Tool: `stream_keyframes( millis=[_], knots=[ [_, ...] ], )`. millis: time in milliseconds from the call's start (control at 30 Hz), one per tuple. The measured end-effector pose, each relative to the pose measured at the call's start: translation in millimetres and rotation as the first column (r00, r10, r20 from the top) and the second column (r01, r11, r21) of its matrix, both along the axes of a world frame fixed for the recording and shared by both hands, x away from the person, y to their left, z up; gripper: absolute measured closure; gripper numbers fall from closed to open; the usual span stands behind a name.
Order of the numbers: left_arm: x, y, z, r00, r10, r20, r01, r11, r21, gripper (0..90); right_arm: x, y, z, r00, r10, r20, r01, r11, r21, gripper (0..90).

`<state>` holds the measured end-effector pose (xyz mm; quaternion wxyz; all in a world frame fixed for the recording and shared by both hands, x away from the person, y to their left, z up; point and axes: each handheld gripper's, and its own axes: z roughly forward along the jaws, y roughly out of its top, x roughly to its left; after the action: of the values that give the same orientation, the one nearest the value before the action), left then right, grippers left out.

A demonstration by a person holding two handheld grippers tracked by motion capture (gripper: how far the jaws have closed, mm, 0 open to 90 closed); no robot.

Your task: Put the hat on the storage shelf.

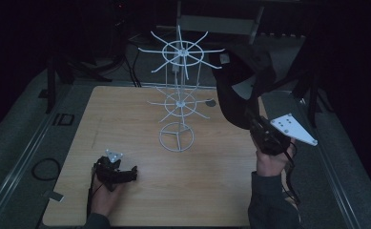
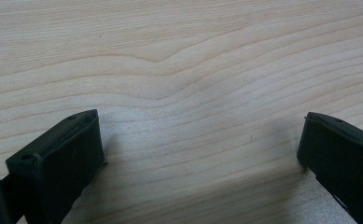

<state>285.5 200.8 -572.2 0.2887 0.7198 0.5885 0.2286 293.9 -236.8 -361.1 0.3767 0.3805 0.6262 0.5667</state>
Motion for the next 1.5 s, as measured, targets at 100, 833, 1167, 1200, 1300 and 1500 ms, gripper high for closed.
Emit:
stream_keyframes(
  millis=[100, 833, 1167, 1200, 1300, 1500],
  knots=[
    [0.0, -0.1, 0.0, 1.0, 0.001, 0.001, -0.001, 1.0, -0.001, 0.2, -2.9, -0.1, -0.8, 1.0, 0.004, 0.005, -0.004, 1.0, 0.002, 86.3],
    [0.0, 0.0, 0.0, 1.0, 0.0, 0.001, 0.0, 1.0, 0.0, 0.2, -13.9, 8.9, -8.0, 0.9983, 0.043, 0.039, -0.042, 0.999, -0.016, 86.2],
    [0.1, 0.0, 0.0, 1.0, 0.0, 0.002, 0.0, 1.0, 0.001, 0.2, -10.8, 22.2, -27.6, 0.9959, 0.091, -0.001, -0.09, 0.9861, -0.14, 82.9],
    [0.0, 0.0, -0.1, 1.0, 0.001, 0.002, -0.001, 1.0, 0.001, 0.2, -10.1, 23.5, -28.2, 0.9946, 0.103, -0.009, -0.103, 0.9827, -0.154, 82.1],
    [0.0, 0.0, -0.1, 1.0, 0.001, 0.002, -0.001, 1.0, 0.001, 0.2, -10.1, 25.1, -29.1, 0.992, 0.125, -0.014, -0.126, 0.9789, -0.161, 78.2],
    [0.0, 0.0, -0.1, 1.0, 0.001, 0.002, -0.001, 1.0, 0.001, 0.2, -8.1, 24.8, -29.9, 0.988, 0.146, -0.051, -0.152, 0.9749, -0.162, 49.8]
  ],
)
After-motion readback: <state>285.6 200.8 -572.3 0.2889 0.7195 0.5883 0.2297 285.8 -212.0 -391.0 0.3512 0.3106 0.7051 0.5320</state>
